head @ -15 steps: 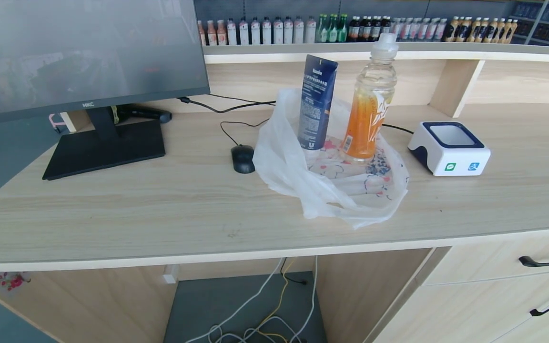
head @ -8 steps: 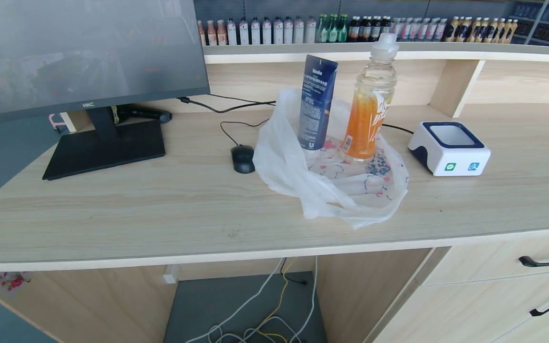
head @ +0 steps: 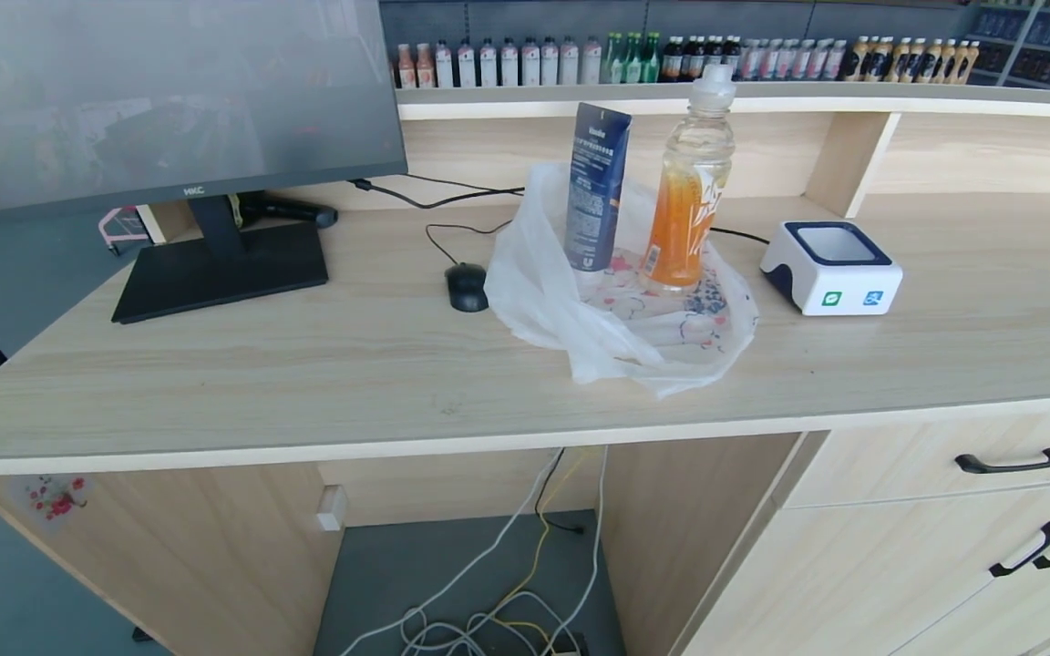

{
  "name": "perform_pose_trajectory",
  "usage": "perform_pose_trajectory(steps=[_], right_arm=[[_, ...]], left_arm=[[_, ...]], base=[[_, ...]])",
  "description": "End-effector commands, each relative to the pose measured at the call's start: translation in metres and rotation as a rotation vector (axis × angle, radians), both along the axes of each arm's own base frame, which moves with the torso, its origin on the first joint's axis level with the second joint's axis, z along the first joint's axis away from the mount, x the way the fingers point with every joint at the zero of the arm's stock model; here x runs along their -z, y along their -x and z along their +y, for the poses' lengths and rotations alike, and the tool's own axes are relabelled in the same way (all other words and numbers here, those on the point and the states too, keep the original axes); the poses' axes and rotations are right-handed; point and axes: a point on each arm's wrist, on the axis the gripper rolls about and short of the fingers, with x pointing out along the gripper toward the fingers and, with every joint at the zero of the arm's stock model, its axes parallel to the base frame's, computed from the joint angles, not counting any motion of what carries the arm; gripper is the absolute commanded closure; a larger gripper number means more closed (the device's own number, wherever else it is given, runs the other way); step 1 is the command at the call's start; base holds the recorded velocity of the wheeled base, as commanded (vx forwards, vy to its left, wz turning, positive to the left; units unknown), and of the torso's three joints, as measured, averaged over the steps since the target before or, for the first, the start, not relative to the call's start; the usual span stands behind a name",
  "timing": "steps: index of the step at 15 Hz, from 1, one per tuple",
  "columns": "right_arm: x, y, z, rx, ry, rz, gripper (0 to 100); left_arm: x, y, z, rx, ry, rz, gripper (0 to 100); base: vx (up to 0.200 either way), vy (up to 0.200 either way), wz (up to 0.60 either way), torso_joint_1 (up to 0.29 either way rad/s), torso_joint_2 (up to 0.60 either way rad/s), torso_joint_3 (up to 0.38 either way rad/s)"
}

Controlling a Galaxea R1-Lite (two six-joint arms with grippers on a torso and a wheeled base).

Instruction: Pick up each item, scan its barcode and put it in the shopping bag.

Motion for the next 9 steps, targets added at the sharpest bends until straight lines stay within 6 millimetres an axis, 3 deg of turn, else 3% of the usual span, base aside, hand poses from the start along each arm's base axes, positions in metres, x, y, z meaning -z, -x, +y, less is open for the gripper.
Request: perform_pose_trajectory(steps=[1, 2, 9], right_arm=[[0.0, -0.0003, 0.0, 0.0, -0.001, 0.004, 0], [0.0, -0.0003, 0.0, 0.001, -0.001, 0.004, 0], [0.0, -0.0003, 0.0, 0.0, 0.004, 0.004, 0]], left_arm=[[0.0002, 0.0, 0.0, 0.0, -0.002, 0.001, 100], [0.0002, 0.0, 0.0, 0.0, -0.001, 0.001, 100], [0.0002, 0.0, 0.0, 0.0, 0.004, 0.001, 100]], base=[[0.0, 0.0, 0.0, 0.0, 0.0, 0.0], [0.0, 0.0, 0.0, 0.0, 0.0, 0.0], [0.0, -0.2, 0.0, 0.002, 0.0, 0.002]])
